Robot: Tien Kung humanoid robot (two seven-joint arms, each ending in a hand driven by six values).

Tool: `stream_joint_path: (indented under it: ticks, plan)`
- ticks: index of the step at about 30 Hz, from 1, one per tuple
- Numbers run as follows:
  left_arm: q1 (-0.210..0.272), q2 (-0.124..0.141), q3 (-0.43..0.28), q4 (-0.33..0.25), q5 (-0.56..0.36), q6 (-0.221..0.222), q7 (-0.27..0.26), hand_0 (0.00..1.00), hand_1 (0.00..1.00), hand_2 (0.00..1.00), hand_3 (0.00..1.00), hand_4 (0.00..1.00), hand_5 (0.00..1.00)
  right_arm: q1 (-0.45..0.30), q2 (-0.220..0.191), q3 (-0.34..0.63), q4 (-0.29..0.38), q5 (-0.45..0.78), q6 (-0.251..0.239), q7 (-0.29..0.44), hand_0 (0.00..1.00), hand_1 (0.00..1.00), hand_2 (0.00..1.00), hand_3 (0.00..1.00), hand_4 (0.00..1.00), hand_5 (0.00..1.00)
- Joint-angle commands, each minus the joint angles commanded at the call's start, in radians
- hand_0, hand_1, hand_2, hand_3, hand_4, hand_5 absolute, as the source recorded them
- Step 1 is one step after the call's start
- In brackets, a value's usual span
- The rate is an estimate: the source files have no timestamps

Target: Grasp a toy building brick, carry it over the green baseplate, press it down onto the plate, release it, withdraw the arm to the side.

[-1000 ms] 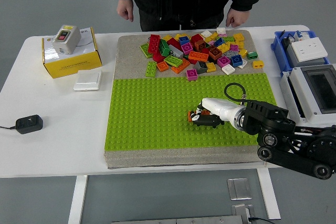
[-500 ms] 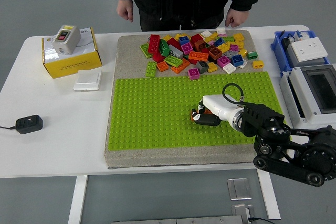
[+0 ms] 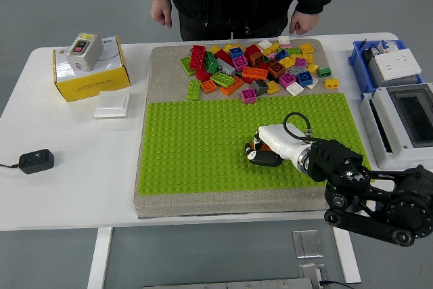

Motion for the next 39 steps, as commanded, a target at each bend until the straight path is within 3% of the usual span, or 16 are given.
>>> stream_joint_path:
  ticks: [6, 14, 18, 22, 28, 29, 35, 36, 39]
  plan:
    - [0.001, -0.001, -0.013, 0.0, 0.01, 0.0, 0.001, 0.664, 0.644, 0.593, 0.648, 0.388, 0.474, 0.003, -0.015, 0.028, 0.024, 0.046, -0.011, 0.029, 0.132, 0.265, 0.714, 0.37, 0.368, 0.856]
    - [0.005, 0.001, -0.027, 0.0, 0.02, -0.001, 0.004, 0.664, 0.644, 0.593, 0.648, 0.388, 0.475, 0.001, -0.059, 0.161, 0.088, 0.206, 0.03, 0.096, 0.129, 0.262, 0.71, 0.362, 0.37, 0.856]
    - [0.006, 0.0, -0.029, 0.0, 0.021, -0.001, 0.004, 0.664, 0.644, 0.593, 0.649, 0.389, 0.475, -0.014, -0.082, 0.225, 0.104, 0.268, 0.02, 0.131, 0.127, 0.265, 0.708, 0.359, 0.37, 0.853]
    - [0.007, -0.001, -0.042, 0.0, 0.034, -0.003, 0.005, 0.664, 0.644, 0.593, 0.649, 0.389, 0.475, -0.051, -0.117, 0.276, 0.116, 0.284, -0.048, 0.208, 0.127, 0.265, 0.708, 0.359, 0.37, 0.853]
    - [0.011, -0.002, -0.059, 0.0, 0.052, -0.005, 0.006, 0.664, 0.644, 0.592, 0.649, 0.389, 0.474, -0.125, -0.167, 0.324, 0.095, 0.189, -0.173, 0.326, 0.145, 0.288, 0.701, 0.361, 0.372, 0.845]
    - [0.011, -0.003, -0.06, 0.0, 0.053, -0.005, 0.006, 0.664, 0.644, 0.589, 0.648, 0.389, 0.474, -0.144, -0.175, 0.343, 0.086, 0.165, -0.197, 0.348, 0.242, 0.366, 0.692, 0.492, 0.374, 0.809]
    - [0.016, -0.005, -0.061, 0.0, 0.057, -0.004, 0.007, 0.664, 0.644, 0.589, 0.648, 0.389, 0.474, -0.249, -0.198, 0.45, 0.045, 0.035, -0.314, 0.429, 0.242, 0.366, 0.692, 0.492, 0.374, 0.809]
    - [0.018, -0.005, -0.058, 0.0, 0.054, -0.004, 0.007, 0.663, 0.644, 0.589, 0.648, 0.388, 0.474, -0.267, -0.199, 0.472, 0.037, 0.009, -0.331, 0.438, 0.376, 0.5, 0.705, 0.64, 0.424, 0.716]
    - [0.022, -0.008, -0.048, 0.0, 0.046, -0.002, 0.006, 0.663, 0.644, 0.589, 0.648, 0.388, 0.474, -0.298, -0.198, 0.521, 0.018, -0.044, -0.358, 0.455, 0.376, 0.5, 0.705, 0.64, 0.424, 0.716]
